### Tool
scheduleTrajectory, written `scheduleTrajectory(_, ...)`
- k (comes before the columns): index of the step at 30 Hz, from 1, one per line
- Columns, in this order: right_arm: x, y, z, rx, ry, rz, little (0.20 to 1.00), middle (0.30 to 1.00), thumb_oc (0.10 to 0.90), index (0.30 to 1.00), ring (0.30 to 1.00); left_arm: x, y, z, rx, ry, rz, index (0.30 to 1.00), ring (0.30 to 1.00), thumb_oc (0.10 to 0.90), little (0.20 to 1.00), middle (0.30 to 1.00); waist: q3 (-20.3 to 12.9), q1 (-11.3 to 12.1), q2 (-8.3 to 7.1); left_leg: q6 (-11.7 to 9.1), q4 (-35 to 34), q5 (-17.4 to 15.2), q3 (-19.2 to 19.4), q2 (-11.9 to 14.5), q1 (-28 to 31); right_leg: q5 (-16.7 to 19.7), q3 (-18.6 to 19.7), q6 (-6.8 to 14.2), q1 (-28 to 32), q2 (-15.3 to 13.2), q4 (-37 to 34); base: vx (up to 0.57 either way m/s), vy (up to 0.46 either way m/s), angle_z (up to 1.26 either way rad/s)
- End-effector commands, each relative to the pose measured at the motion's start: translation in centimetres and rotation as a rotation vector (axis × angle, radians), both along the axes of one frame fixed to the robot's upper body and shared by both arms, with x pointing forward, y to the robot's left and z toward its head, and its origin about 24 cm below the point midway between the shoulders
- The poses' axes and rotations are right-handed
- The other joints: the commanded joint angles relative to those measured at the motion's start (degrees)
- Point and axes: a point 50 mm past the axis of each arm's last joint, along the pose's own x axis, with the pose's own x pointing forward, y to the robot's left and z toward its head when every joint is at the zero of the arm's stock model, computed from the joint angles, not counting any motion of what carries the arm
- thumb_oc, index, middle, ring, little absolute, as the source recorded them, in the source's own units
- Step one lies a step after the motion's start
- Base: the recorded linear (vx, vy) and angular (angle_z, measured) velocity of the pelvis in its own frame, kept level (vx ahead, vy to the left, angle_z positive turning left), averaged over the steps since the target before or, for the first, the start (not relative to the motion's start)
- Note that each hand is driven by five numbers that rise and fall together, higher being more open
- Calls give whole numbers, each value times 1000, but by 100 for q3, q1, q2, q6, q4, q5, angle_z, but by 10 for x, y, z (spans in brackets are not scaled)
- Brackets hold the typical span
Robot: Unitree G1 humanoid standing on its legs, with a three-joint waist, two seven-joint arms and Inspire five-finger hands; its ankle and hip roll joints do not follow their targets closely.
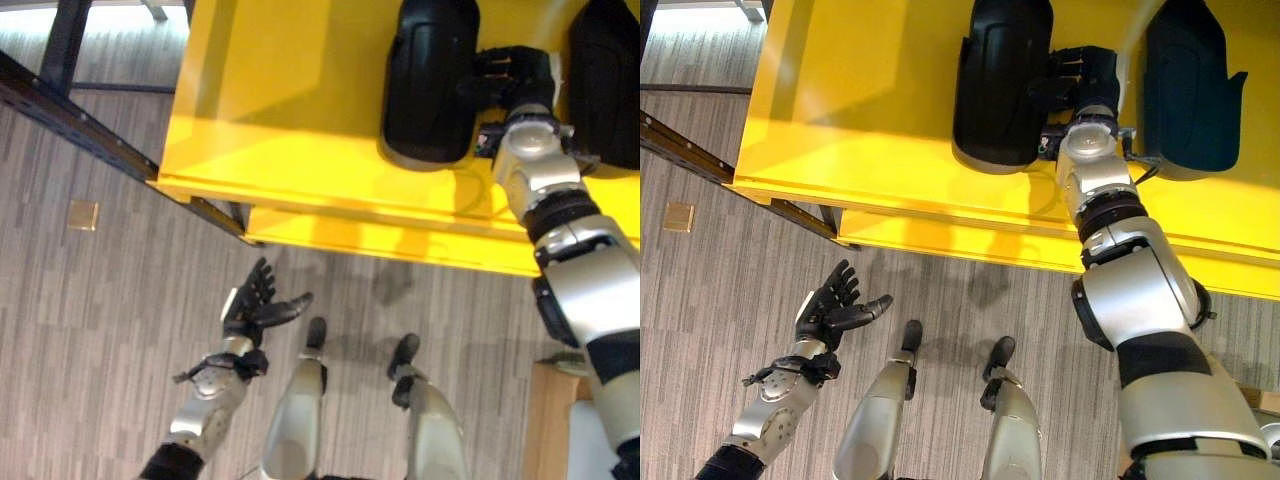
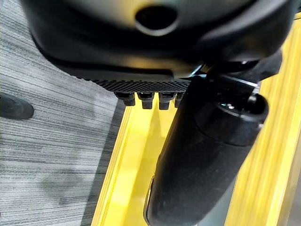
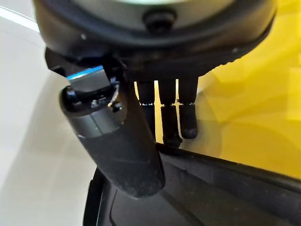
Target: Move parts from the plastic box to the shelf.
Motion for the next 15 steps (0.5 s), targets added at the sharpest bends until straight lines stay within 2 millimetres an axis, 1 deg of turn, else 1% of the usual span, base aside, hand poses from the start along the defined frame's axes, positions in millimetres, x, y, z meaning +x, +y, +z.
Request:
scheduleTrajectory(1,-14,-12,58,-43,-192,-54,1000,1000,900,1000,1000,1,-5,30,2,-162,-45,1000,1000,900,1000,1000,-338,13,-38,-104,-293,-257,88,412,529,-374,268,508,-26,-549,796,0,0,0)
scheduleTrajectory(3,-14,-10,59,-26,-204,-55,1000,1000,900,1000,1000,1,-4,29,6,-158,-40,1000,1000,900,1000,1000,-333,12,-41,-96,-285,-268,86,417,532,-367,283,507,-18,-543,783,0,0,0)
scheduleTrajectory(6,-15,-7,63,-46,-217,-50,1000,1000,900,1000,1000,0,-4,29,8,-156,-39,1000,1000,900,1000,1000,-332,2,-56,-94,-283,-274,92,415,529,-357,292,508,-26,-539,785,0,0,0)
scheduleTrajectory(10,-17,4,71,-86,-251,-34,1000,1000,900,1000,1000,1,-3,30,3,-160,-32,1000,1000,900,1000,1000,-331,-36,-83,-87,-293,-273,113,411,536,-334,317,503,-40,-531,763,0,0,0)
scheduleTrajectory(15,-17,12,75,-97,-273,-25,1000,1000,900,1000,1000,1,-2,29,4,-158,-25,1000,1000,900,1000,1000,-324,-73,-112,-84,-255,-285,116,403,527,-328,338,500,-32,-517,755,0,0,0)
